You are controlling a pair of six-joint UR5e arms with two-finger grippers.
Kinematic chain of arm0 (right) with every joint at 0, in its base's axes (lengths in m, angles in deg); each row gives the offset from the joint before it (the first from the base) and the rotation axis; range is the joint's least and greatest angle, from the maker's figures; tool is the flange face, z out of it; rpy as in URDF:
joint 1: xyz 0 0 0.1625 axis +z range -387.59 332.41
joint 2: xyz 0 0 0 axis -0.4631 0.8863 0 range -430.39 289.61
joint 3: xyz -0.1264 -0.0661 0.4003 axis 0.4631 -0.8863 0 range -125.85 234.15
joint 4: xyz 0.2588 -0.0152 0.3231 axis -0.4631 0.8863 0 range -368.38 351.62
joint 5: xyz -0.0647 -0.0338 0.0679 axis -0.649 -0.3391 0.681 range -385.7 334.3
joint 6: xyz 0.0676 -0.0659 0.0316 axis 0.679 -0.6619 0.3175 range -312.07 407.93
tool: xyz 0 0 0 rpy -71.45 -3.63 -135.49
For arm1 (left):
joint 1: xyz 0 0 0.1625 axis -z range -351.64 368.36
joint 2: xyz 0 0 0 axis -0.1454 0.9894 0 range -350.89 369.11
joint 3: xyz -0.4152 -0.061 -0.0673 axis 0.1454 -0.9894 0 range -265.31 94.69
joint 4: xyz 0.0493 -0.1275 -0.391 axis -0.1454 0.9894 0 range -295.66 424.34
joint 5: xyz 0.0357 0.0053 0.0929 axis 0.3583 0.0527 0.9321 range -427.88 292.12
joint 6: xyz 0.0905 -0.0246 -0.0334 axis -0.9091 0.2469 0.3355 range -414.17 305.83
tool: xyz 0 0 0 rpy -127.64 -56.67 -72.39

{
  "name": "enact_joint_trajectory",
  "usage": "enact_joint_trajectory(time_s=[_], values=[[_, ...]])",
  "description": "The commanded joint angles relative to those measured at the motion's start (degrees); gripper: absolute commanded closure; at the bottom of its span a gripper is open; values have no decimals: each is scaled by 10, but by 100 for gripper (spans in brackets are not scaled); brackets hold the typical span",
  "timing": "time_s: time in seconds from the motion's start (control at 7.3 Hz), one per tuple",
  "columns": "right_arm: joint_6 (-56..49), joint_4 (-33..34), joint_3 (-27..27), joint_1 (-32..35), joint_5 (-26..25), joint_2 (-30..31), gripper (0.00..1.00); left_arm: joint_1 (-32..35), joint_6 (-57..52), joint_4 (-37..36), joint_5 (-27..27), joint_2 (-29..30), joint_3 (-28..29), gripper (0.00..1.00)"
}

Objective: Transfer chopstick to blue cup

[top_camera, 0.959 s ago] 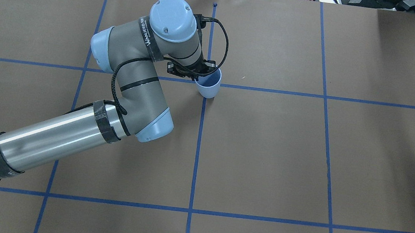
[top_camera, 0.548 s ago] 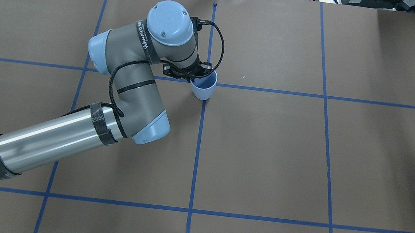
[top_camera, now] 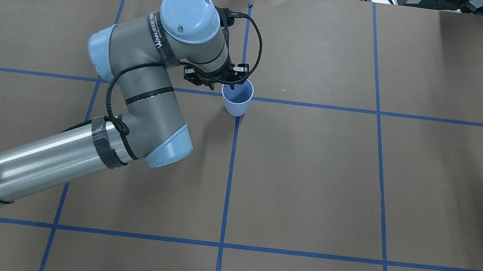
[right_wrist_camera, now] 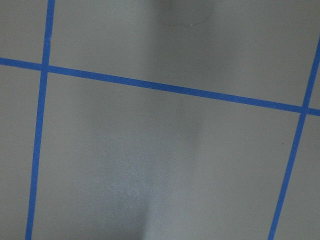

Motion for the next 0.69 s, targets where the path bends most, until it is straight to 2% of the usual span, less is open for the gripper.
enact_joint_trajectory(time_s=[0.0,0.27,0.41,0.55], values=[[-1,-1,3,0,0,-2,0,41,-19,-52,-34,-98,-155,2],[15,-20,20,0,0,29,0,103,-137,-50,-94,-201,-228,2],[69,-81,25,1,0,59,0,129,-188,-48,-109,-240,-241,2],[68,-148,29,6,8,129,0,137,-213,-47,-112,-254,-239,2]])
